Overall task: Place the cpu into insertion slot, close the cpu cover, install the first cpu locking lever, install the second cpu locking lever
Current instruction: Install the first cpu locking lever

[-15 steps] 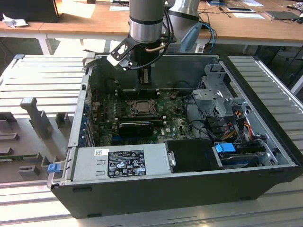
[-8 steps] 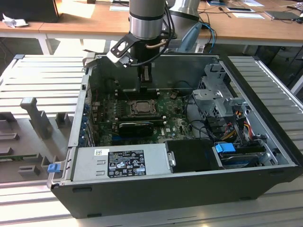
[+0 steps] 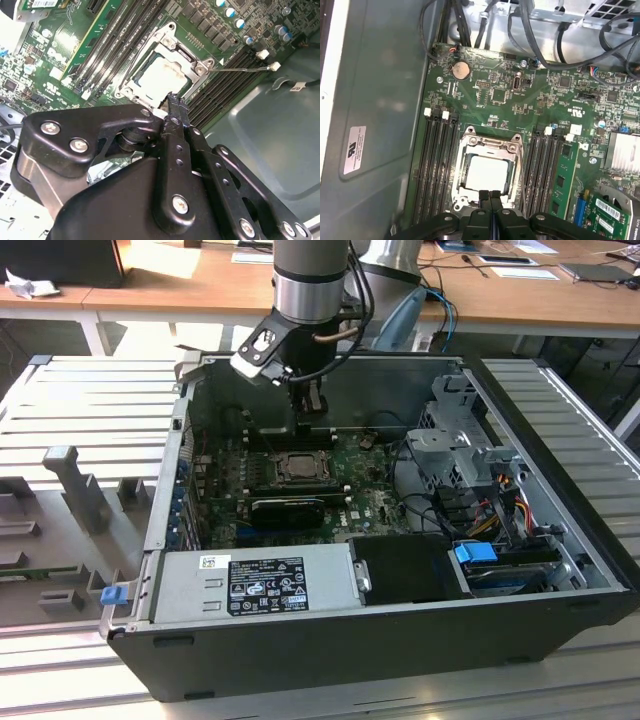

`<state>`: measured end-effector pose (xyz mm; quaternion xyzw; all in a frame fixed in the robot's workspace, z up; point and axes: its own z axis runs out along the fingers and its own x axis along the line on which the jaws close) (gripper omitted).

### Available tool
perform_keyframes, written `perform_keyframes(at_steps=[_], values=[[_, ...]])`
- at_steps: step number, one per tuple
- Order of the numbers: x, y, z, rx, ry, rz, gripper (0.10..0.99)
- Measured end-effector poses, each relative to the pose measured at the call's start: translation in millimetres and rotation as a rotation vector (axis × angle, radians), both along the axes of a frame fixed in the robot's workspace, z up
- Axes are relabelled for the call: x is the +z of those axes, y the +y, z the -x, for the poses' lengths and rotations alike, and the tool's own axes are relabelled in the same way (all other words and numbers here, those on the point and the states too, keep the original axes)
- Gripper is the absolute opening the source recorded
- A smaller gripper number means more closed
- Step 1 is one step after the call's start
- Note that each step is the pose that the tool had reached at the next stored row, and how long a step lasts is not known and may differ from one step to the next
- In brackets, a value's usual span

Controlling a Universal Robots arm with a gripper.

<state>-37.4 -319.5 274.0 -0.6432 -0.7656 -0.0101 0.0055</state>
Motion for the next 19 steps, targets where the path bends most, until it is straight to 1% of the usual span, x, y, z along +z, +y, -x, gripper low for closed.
perform_keyframes(at_steps=[5, 12, 19], values=[[0.0, 0.0, 0.0, 0.056, 0.0, 0.0, 0.106], [0.0, 0.0, 0.0, 0.09, 0.0, 0.0, 0.106], [0.0, 0.0, 0.0, 0.139, 0.0, 0.0, 0.106]])
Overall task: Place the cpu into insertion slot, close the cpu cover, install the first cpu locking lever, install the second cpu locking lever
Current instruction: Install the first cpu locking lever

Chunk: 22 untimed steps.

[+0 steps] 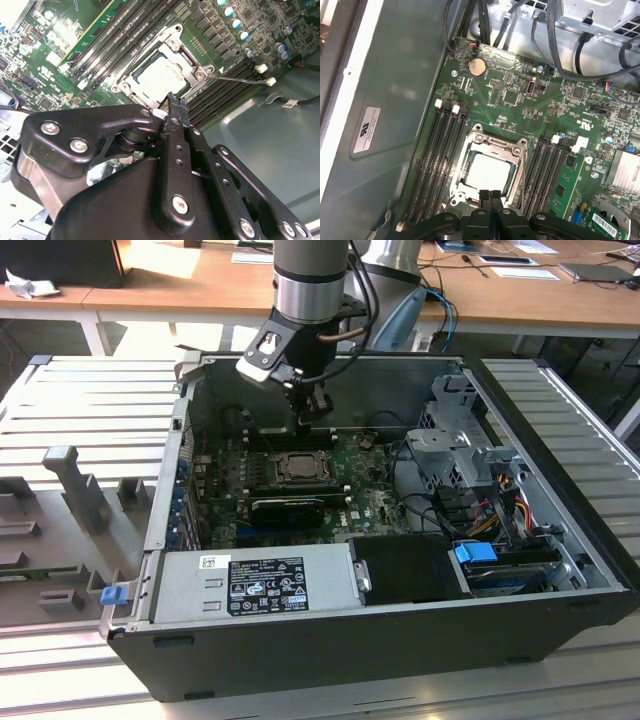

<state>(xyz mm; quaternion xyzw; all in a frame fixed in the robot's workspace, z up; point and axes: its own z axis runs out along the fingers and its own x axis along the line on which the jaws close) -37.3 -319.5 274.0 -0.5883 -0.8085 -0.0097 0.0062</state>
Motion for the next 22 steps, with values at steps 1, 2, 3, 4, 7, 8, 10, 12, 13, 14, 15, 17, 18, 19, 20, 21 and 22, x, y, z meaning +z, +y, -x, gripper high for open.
perform_keyframes(at_steps=[1, 2, 3, 4, 7, 8, 10, 12, 13, 14, 15, 17, 18, 19, 20, 21, 22], values=[[0.0, 0.0, 0.0, 0.006, 0.0, 0.0, 0.106], [0.0, 0.0, 0.0, 0.011, 0.0001, 0.0, 0.106], [0.0, 0.0, 0.0, 0.019, 0.0001, 0.0, 0.106], [0.0, 0.0, 0.0, 0.029, 0.0, 0.0, 0.106], [0.0, 0.0, 0.0, 0.049, 0.0001, 0.0, 0.106], [0.0, 0.0, 0.0, 0.059, 0.0, 0.0, 0.106], [0.0, 0.0, 0.0, 0.084, 0.0, 0.0, 0.106], [0.0, 0.0, 0.0, 0.102, 0.0, 0.0, 0.106], [0.0, 0.0, 0.0, 0.108, 0.0, 0.0, 0.106], [0.0, 0.0, 0.0, 0.12, 0.0001, 0.0, 0.106], [0.0, 0.0, 0.0, 0.133, 0.0, 0.0, 0.106], [0.0, 0.0, 0.0, 0.143, 0.0, 0.0, 0.106], [0.0, 0.0, 0.0, 0.152, 0.0, 0.0, 0.106], [0.0, 0.0, 0.0, 0.158, 0.0, 0.0, 0.106], [0.0, 0.0, 0.0, 0.167, 0.0, 0.0, 0.106], [0.0, 0.0, 0.0, 0.178, 0.0, 0.0, 0.106], [0.0, 0.0, 0.0, 0.185, 0.0, 0.0, 0.106]])
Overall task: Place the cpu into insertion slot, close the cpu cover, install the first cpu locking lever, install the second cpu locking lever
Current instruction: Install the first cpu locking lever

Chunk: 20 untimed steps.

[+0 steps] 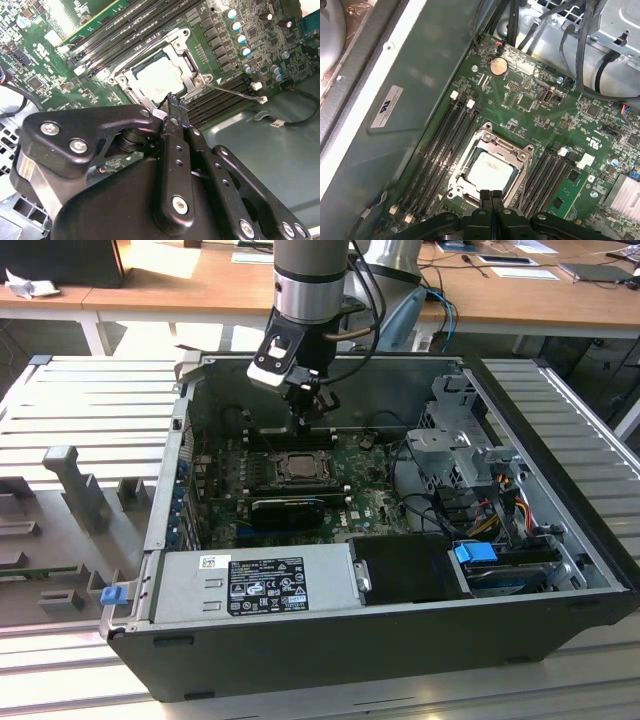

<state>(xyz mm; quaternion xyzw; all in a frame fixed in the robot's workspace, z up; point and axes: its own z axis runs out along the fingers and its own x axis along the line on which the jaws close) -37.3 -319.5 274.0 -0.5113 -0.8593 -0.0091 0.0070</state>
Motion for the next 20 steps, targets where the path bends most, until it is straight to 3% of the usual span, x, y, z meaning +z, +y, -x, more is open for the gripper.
perform_keyframes(at_steps=[13, 20], values=[[0.0, 0.0, 0.0, 0.144, 0.0, 0.0, 0.106], [0.0, 0.0, 0.0, 0.319, 0.0, 0.0, 0.106]])
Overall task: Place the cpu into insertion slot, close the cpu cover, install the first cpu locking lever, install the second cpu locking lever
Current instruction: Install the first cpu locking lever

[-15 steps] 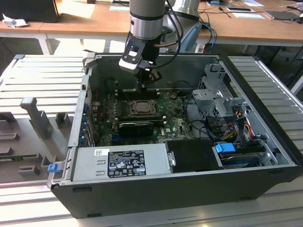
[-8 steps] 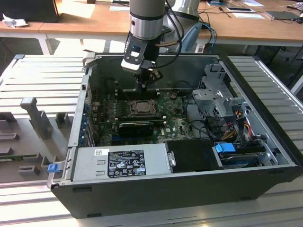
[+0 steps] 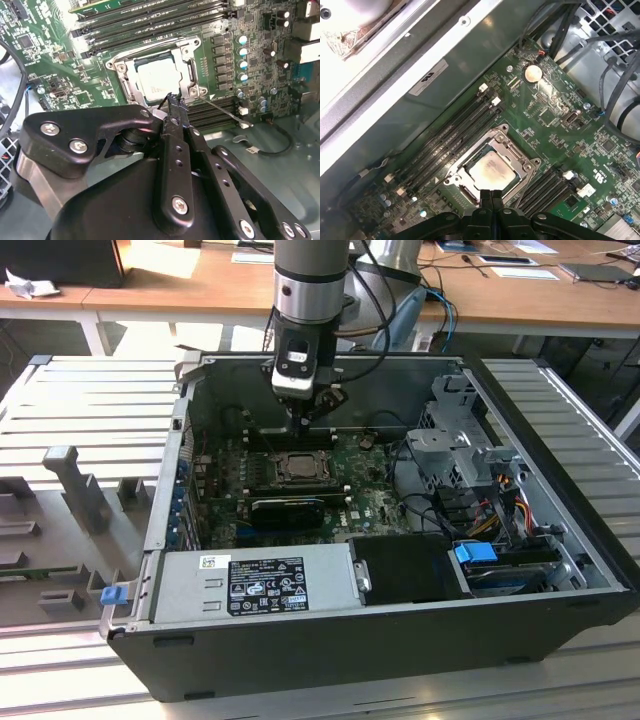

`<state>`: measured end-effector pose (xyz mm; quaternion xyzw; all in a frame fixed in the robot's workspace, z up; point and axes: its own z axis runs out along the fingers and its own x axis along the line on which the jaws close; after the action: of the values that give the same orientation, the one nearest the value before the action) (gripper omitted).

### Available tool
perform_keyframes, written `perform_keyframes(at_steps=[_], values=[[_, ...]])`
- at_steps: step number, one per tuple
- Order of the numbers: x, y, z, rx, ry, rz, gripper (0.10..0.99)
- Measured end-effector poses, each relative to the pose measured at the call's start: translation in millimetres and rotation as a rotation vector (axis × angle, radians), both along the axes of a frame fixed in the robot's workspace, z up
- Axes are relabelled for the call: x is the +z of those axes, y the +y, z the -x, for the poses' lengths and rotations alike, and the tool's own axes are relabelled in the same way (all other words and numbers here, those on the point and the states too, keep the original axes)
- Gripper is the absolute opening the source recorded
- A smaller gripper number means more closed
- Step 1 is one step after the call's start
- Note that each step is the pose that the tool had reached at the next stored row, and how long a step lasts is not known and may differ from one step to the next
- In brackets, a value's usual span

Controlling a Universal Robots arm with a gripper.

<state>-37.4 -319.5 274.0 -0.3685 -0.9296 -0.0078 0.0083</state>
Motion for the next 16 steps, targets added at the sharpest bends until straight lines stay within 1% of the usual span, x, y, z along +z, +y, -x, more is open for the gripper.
perform_keyframes(at_steps=[4, 5, 8, 13, 16], values=[[0.0, 0.0, 0.0, 0.026, 0.0, 0.0, 0.106], [0.0, 0.0, 0.0, 0.051, 0.0, 0.0, 0.106], [0.0, 0.0, 0.0, 0.068, 0.0, 0.0, 0.106], [0.0, 0.0, 0.0, 0.111, 0.0, 0.0, 0.106], [0.0, 0.0, 0.0, 0.155, 0.0, 0.0, 0.106]])
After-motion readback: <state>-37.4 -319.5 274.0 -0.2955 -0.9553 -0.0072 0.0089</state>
